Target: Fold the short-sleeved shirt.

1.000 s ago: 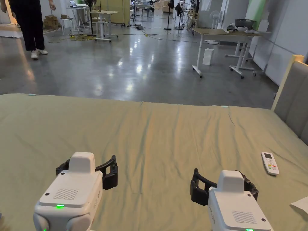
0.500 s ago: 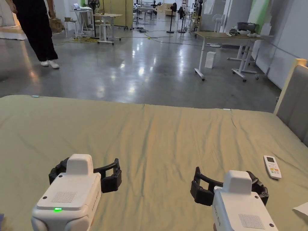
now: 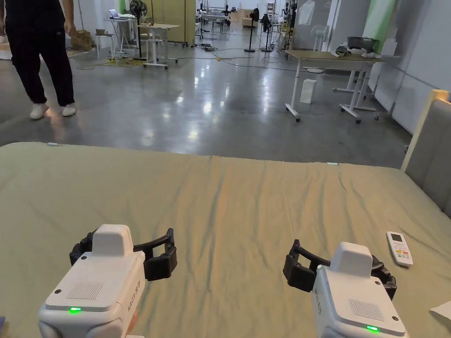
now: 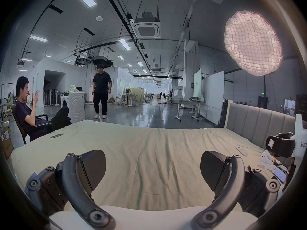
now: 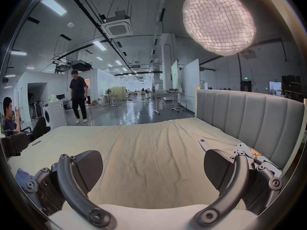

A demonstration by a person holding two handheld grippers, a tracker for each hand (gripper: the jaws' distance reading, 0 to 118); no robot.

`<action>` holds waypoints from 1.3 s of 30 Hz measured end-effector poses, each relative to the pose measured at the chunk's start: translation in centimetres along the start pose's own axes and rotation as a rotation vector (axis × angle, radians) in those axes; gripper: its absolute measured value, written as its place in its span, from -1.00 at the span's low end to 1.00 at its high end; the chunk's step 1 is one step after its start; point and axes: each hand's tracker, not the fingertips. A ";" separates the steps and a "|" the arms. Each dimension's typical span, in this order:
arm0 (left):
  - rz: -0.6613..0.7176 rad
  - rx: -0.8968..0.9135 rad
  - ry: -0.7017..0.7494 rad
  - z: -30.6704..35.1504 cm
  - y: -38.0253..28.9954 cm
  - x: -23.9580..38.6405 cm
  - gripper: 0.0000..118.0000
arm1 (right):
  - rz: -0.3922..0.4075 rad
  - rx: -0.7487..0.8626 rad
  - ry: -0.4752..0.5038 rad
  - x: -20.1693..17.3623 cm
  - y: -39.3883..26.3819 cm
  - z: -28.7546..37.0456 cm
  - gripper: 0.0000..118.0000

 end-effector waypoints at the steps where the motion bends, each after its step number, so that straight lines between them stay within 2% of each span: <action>1: 0.000 0.012 0.005 0.0 -0.1 -0.1 0.93 | 0.002 -0.010 -0.012 -0.1 0.1 -0.1 1.00; 12: 0.018 -0.033 0.021 -0.6 -0.5 -0.4 0.93 | -0.043 -0.101 0.034 -0.6 0.6 -0.4 1.00; 22: 0.035 -0.053 0.011 -0.6 -0.6 -0.7 0.93 | -0.097 -0.206 0.022 -0.9 0.8 -0.9 1.00; 31: 0.033 -0.072 -0.005 -0.5 -0.3 -0.4 0.93 | -0.107 -0.224 0.038 -0.6 0.3 -1.6 1.00; 39: 0.030 -0.082 -0.010 -0.6 -0.6 -0.4 0.93 | -0.080 -0.233 0.027 -0.5 0.2 -1.6 1.00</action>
